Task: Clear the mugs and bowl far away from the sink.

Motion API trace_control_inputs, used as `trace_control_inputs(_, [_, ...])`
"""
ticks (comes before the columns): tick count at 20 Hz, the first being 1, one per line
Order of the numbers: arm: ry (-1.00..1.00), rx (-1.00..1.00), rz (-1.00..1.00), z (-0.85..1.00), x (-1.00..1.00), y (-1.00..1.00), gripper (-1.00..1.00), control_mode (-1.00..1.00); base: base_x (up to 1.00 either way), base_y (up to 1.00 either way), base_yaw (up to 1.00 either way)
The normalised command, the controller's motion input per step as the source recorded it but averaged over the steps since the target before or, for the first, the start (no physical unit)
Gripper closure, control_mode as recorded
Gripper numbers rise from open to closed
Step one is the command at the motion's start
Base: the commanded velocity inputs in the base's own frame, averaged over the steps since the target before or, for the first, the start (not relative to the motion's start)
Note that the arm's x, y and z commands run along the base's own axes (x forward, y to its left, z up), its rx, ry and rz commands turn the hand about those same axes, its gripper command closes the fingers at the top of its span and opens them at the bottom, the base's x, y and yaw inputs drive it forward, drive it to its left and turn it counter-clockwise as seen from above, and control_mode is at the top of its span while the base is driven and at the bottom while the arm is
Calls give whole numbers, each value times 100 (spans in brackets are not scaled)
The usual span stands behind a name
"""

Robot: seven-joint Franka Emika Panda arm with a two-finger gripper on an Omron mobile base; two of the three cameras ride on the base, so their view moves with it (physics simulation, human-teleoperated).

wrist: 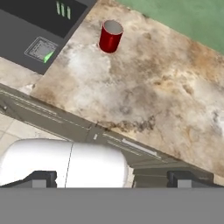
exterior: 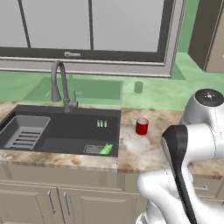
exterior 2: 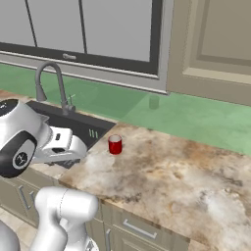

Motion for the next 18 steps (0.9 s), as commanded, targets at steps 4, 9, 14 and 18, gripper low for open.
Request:
trace_control_inputs(4, [7,4,0,0,28,0,-100,-100,0,0,0])
trace_control_inputs(9, [2,1,0,0,20,0,-100,-100,0,0,0])
trace_control_inputs(14, [1,0,0,0,24,0,-100,-100,0,0,0])
trace_control_inputs(18, [3,3,2,-1,19,-5,-100,-100,0,0,0])
